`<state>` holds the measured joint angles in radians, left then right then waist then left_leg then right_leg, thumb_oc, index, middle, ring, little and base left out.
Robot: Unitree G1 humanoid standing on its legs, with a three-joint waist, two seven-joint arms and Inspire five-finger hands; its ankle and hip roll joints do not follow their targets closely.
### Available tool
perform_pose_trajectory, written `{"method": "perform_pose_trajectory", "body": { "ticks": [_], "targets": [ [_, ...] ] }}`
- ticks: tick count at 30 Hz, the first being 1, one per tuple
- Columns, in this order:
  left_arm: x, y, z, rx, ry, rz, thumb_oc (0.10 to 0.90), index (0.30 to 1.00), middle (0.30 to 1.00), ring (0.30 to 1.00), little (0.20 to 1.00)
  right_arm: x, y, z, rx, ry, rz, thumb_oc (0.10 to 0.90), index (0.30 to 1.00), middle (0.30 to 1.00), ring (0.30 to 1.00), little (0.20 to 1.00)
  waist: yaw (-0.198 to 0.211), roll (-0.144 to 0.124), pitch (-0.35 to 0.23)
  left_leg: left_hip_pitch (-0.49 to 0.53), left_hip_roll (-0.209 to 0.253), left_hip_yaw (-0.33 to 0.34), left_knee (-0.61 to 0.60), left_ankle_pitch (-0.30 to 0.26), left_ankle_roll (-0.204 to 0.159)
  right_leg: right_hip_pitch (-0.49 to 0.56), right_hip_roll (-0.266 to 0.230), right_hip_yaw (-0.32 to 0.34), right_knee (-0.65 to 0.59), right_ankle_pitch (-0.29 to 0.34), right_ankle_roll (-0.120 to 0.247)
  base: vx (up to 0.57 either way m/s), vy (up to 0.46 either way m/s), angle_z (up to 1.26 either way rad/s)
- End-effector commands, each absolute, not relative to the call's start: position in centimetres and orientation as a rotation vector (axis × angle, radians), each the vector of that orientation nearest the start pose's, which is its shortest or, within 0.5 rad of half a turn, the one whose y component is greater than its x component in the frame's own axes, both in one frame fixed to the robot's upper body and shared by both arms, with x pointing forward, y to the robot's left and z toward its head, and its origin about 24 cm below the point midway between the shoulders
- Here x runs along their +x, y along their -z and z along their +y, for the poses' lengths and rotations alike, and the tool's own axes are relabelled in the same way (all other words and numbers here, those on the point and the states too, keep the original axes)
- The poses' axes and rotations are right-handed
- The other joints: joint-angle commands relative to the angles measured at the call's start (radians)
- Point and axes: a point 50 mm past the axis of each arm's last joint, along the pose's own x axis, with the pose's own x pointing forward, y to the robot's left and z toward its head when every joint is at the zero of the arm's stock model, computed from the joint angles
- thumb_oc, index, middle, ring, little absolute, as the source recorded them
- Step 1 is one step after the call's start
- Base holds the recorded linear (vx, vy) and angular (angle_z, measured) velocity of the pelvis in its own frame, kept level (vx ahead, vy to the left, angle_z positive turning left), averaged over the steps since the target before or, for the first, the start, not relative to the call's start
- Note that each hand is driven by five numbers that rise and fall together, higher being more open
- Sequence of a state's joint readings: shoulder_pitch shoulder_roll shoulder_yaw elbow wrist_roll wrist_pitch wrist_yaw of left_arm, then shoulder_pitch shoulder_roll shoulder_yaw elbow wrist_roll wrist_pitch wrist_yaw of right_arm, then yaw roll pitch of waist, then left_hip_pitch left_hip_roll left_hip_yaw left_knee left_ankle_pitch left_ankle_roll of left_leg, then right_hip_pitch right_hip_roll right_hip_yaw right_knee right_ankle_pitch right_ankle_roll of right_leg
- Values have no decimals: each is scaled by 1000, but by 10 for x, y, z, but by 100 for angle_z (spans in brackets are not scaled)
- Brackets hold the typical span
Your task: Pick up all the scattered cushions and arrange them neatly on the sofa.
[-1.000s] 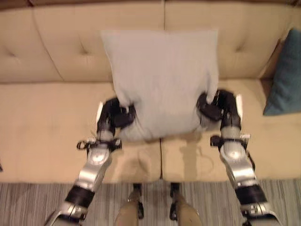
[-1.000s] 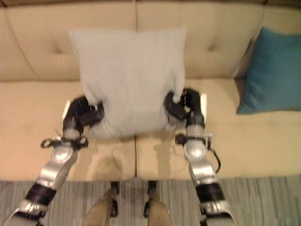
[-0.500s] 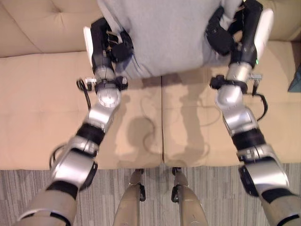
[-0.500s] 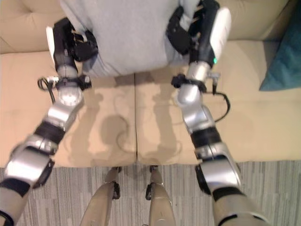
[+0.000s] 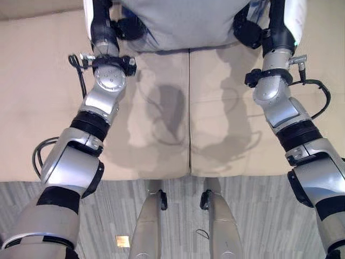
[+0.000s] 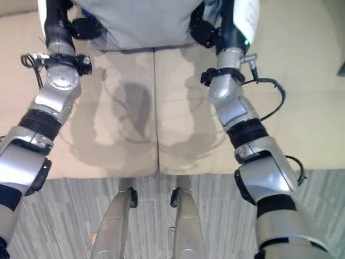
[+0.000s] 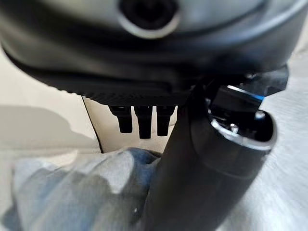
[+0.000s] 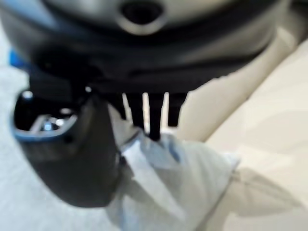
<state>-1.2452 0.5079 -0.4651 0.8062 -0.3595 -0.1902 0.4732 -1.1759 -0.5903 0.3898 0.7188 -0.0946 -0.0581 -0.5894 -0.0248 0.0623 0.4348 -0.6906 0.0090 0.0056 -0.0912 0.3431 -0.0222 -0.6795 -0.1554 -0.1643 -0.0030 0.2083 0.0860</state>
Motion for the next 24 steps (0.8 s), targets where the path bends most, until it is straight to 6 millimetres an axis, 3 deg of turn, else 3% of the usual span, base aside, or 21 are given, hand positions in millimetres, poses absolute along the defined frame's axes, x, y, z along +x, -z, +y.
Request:
{"method": "perform_pose_trajectory", "body": {
  "ticks": [1, 5, 6, 7, 8, 10, 14, 15, 16, 20, 23, 24],
  "targets": [
    [394, -311, 137, 283, -183, -744, 800, 900, 900, 900, 900, 383, -299, -132, -622, 287, -851, 800, 900, 900, 900, 900, 20, -15, -234, 30, 19, 0, 4, -173, -74, -26, 1, 3, 51, -108, 56, -26, -14, 12],
    [394, -283, 152, 293, -192, -681, 800, 900, 900, 900, 900, 383, -269, -141, -587, 261, -773, 800, 900, 900, 900, 900, 23, -18, -240, 33, 21, 1, 4, -172, -77, -19, 0, -1, 46, -108, 55, -24, -7, 2],
    [393, -270, 158, 294, -197, -654, 800, 900, 900, 900, 900, 381, -254, -144, -581, 244, -734, 800, 900, 900, 900, 900, 26, -19, -245, 40, 24, 0, 4, -172, -78, -13, -1, -1, 47, -110, 54, -32, -2, -18],
    [393, -270, 158, 294, -197, -654, 800, 900, 900, 900, 900, 381, -254, -144, -581, 244, -734, 800, 900, 900, 900, 900, 26, -19, -245, 40, 24, 0, 4, -172, -78, -13, -1, -1, 47, -110, 54, -28, -9, -24],
    [392, -256, 163, 280, -205, -621, 800, 900, 900, 900, 900, 379, -239, -145, -565, 222, -702, 800, 900, 900, 900, 900, 27, -20, -251, 51, 27, 0, 4, -172, -80, 0, -2, -2, 47, -114, 52, -10, -7, -19],
    [392, -255, 163, 280, -205, -619, 800, 900, 900, 900, 900, 379, -238, -145, -565, 222, -700, 800, 900, 900, 900, 900, 27, -20, -252, 52, 27, -1, 4, -172, -80, 1, -2, -3, 46, -114, 52, -4, -11, -7],
    [381, -213, 176, 240, -206, -537, 800, 900, 900, 900, 900, 370, -198, -160, -556, 192, -596, 800, 900, 900, 900, 900, 28, -21, -262, 112, 34, 0, 4, -179, -85, 74, -5, -17, 44, -125, 46, 17, -18, 0],
    [367, -179, 190, 217, -193, -467, 800, 900, 900, 900, 900, 358, -169, -181, -569, 194, -508, 800, 900, 900, 900, 900, 29, -26, -274, 166, 39, 1, 4, -188, -87, 142, -4, -30, 36, -133, 43, 53, -43, 16],
    [367, -178, 190, 217, -193, -465, 800, 900, 900, 900, 900, 358, -169, -181, -569, 193, -506, 800, 900, 900, 900, 900, 28, -26, -273, 168, 39, 1, 4, -189, -87, 145, -3, -31, 35, -133, 43, 112, -63, 36],
    [308, -76, 237, 203, -172, -154, 800, 900, 900, 900, 900, 304, -88, -251, -615, 216, -192, 800, 900, 900, 900, 900, 24, -52, -304, 355, 59, 7, 4, -222, -88, 378, 13, -62, 0, -171, 42, 185, -91, 34],
    [254, -17, 265, 121, -239, 65, 800, 900, 900, 900, 900, 263, -52, -287, -631, 261, -11, 800, 900, 900, 900, 900, 26, -62, -334, 458, 69, 16, 4, -233, -87, 503, 35, -88, -31, -190, 42, 161, -124, 14],
    [226, 6, 276, 96, -285, 160, 800, 900, 900, 900, 900, 245, -38, -300, -622, 294, 63, 800, 900, 900, 900, 900, 30, -67, -351, 493, 74, 16, 4, -236, -88, 546, 46, -99, -35, -201, 40, 106, -129, 3]
  ]
}}
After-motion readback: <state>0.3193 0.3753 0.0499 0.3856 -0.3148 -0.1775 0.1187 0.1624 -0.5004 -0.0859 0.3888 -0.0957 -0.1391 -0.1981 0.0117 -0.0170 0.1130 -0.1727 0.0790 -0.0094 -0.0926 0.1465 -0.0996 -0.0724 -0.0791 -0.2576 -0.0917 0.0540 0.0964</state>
